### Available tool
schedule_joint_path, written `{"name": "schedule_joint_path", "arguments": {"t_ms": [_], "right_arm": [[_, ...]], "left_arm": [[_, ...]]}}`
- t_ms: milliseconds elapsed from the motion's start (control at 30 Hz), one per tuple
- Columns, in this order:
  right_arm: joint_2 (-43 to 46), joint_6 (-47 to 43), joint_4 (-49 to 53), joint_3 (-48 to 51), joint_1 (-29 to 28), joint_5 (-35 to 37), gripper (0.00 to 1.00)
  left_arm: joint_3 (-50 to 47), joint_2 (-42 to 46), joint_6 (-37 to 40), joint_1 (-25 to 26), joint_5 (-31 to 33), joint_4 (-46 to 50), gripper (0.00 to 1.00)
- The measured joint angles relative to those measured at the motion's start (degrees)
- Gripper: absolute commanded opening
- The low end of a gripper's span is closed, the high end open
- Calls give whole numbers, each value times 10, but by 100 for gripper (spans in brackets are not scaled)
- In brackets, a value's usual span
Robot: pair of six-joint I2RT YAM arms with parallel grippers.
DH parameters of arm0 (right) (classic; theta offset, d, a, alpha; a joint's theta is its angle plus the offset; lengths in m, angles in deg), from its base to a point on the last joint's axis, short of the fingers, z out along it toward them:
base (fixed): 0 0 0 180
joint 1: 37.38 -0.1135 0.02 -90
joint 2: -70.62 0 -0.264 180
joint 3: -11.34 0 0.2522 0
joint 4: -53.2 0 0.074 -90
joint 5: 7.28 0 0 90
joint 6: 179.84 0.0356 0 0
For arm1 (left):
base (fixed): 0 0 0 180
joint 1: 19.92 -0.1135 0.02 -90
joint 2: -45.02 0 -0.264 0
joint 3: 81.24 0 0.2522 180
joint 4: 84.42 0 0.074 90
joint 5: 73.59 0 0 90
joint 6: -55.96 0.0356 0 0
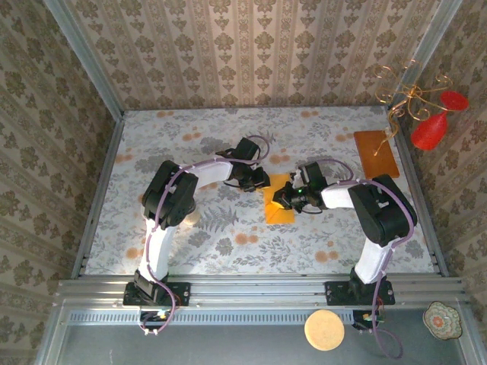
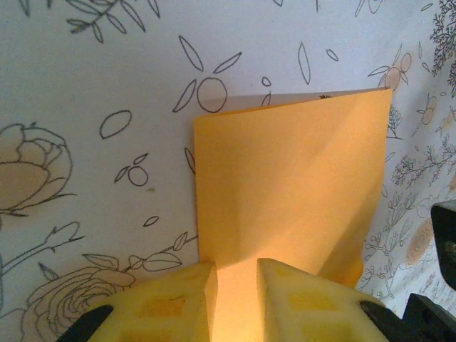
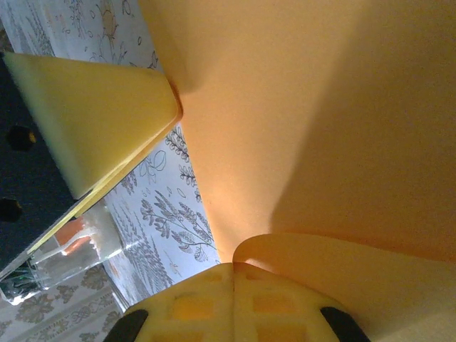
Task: Fold a paper plane with a square sheet of paper (pick it up from the middle)
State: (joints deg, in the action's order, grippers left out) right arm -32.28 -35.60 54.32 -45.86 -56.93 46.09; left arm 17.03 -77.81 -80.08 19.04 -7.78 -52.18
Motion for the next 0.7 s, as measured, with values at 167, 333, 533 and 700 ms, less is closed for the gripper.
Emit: {"name": "schedule_joint_path", "arguments": {"t_ms": [167,333,533,700], "right_arm": [[0,-1,6,0,0,2,4],[0,-8,17,0,0,2,4],[0,-17,26,-1,0,2,4],[0,-17,26,-1,0,2,4]], "left_arm": [[0,0,0,0,0,0,25],[0,0,0,0,0,0,25],[0,0,0,0,0,0,25],[0,0,0,0,0,0,25]]}}
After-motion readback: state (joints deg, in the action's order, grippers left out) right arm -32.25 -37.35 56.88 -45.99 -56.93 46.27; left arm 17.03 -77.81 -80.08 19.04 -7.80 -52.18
